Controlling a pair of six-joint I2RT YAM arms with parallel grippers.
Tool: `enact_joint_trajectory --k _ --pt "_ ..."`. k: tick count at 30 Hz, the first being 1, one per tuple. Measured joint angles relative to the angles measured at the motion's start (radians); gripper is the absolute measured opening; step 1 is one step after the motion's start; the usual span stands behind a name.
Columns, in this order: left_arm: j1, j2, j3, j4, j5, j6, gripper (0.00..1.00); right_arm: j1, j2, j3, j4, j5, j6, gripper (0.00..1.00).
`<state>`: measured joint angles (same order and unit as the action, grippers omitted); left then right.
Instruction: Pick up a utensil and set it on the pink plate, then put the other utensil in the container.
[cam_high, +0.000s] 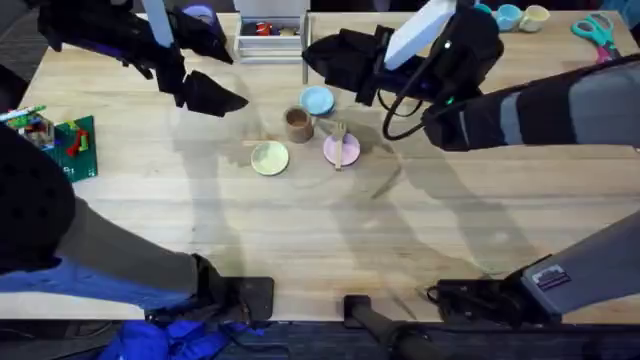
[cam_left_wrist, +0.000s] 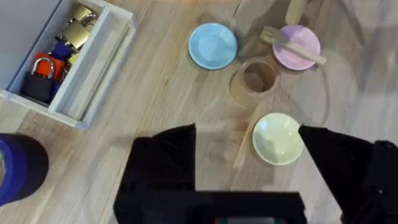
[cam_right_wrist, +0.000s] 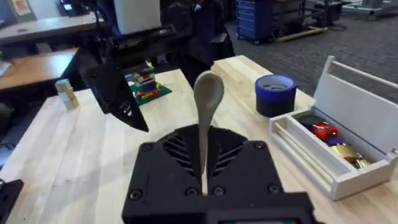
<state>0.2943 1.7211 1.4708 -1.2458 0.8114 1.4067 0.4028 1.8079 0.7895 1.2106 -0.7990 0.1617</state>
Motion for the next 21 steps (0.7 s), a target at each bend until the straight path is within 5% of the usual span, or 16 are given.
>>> enact_joint_trajectory --k 21 --pt "0.000 0.000 0.000 -0.003 0.009 0.000 0.993 0.051 0.108 -0.001 0.133 0.015 0.047 0.035"
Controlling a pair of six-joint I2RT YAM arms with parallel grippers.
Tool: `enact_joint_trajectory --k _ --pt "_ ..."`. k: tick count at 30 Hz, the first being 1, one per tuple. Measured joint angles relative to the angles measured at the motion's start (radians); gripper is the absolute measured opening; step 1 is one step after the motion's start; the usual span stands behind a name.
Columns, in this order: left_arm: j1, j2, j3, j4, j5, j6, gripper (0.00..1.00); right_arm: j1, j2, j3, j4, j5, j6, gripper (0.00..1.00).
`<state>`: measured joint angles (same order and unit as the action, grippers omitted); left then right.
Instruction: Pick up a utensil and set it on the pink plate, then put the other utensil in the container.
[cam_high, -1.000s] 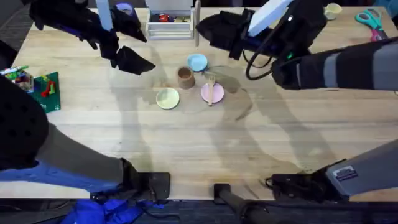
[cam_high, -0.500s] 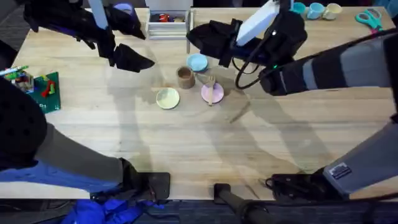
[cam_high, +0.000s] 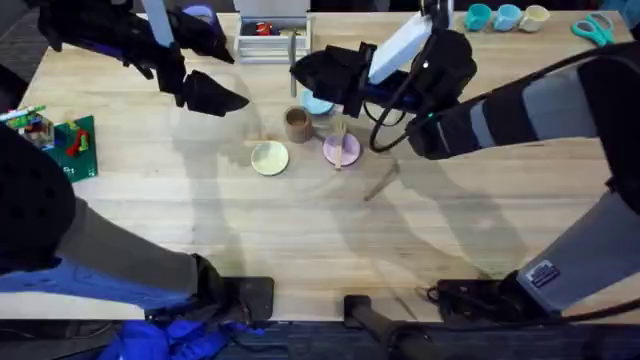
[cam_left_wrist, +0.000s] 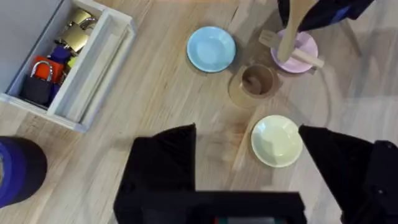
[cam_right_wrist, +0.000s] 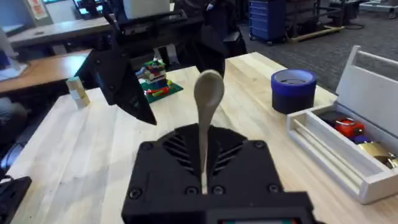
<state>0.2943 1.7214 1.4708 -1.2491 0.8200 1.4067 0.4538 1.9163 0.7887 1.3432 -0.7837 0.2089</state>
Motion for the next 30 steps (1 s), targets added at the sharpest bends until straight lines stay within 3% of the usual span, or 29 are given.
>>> enact_joint_trajectory --k 30 --pt "0.000 0.000 0.000 0.000 0.000 0.000 0.993 0.014 0.181 -0.007 0.092 0.022 0.000 0.035"
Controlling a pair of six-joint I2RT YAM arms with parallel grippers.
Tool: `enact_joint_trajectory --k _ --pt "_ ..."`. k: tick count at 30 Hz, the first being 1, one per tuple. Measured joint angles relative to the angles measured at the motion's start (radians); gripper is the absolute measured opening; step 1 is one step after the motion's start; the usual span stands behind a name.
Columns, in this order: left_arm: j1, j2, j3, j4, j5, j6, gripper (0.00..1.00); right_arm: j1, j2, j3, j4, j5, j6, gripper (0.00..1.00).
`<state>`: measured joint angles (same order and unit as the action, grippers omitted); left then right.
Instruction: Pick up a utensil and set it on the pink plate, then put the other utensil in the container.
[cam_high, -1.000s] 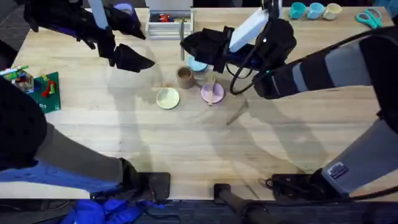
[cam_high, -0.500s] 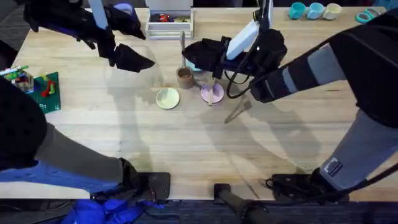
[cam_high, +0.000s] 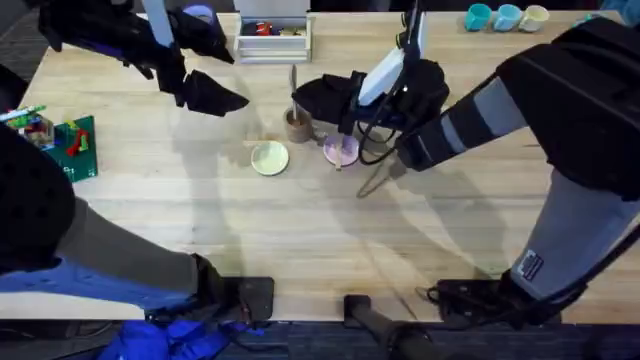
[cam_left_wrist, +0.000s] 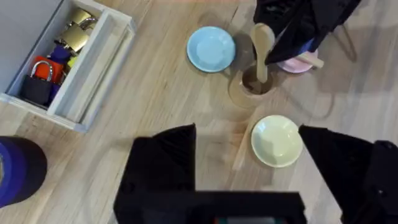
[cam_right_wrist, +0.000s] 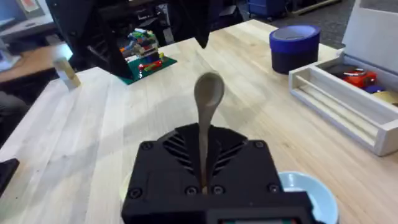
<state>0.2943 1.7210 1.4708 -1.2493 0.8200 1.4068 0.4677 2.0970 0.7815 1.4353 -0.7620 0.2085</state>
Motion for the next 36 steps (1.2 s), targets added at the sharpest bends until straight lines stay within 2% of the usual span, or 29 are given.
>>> enact_joint_trajectory --k 15,36 --pt "0.000 0.000 0.000 0.000 0.000 0.000 0.993 0.002 0.000 0.000 -0.069 0.004 -0.013 0.035" --pt "0.000 0.000 0.000 0.000 0.001 0.000 0.994 0.011 0.000 -0.033 -0.083 0.007 -0.083 0.035"
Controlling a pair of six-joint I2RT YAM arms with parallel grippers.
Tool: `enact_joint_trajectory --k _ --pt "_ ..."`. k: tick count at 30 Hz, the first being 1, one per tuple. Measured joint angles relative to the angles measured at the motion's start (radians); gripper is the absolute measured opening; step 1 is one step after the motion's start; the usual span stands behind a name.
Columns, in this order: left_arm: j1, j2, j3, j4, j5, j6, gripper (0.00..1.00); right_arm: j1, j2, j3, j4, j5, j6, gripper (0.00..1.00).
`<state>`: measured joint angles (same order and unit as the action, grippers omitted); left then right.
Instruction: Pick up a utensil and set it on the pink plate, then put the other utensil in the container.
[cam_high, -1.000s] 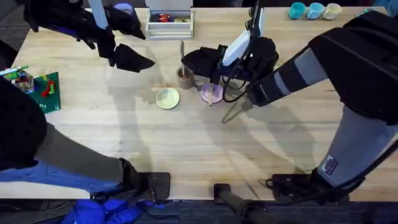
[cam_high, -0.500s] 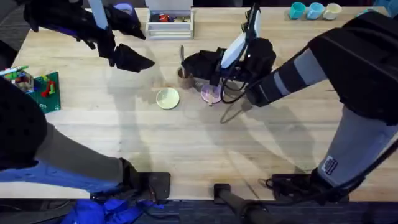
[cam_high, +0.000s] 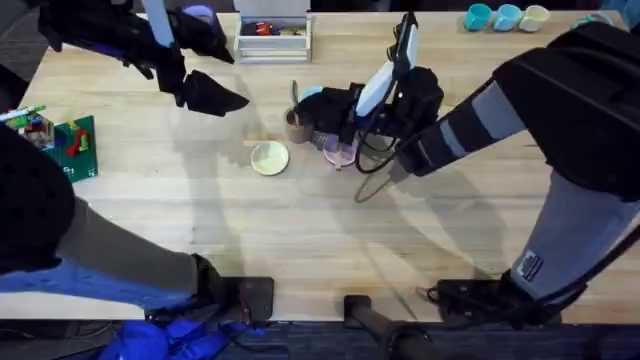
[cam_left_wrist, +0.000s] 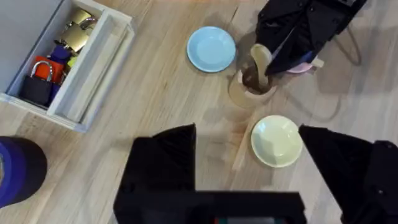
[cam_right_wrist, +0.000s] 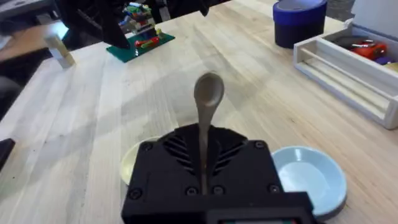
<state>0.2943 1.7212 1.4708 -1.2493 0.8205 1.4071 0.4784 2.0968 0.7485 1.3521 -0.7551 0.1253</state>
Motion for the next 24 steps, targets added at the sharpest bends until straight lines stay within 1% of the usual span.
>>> enact_joint_trajectory --k 12,20,22,23,24 --pt "0.000 0.000 0.000 0.000 0.022 0.000 0.993 0.006 0.000 -0.011 -0.003 0.000 -0.007 0.035" --pt "0.000 0.000 0.000 0.000 0.022 0.000 0.993 0.006 0.000 -0.011 -0.006 0.000 -0.007 0.036" --pt "0.000 0.000 0.000 0.000 0.022 0.000 0.994 0.006 0.000 -0.011 -0.006 0.001 -0.007 0.076" --pt "0.000 0.000 0.000 0.000 0.022 0.000 0.994 0.006 0.000 -0.011 -0.006 0.001 -0.008 0.125" --pt "0.000 0.000 0.000 0.000 0.022 0.000 0.993 0.006 0.000 -0.011 -0.006 0.000 -0.010 0.148"
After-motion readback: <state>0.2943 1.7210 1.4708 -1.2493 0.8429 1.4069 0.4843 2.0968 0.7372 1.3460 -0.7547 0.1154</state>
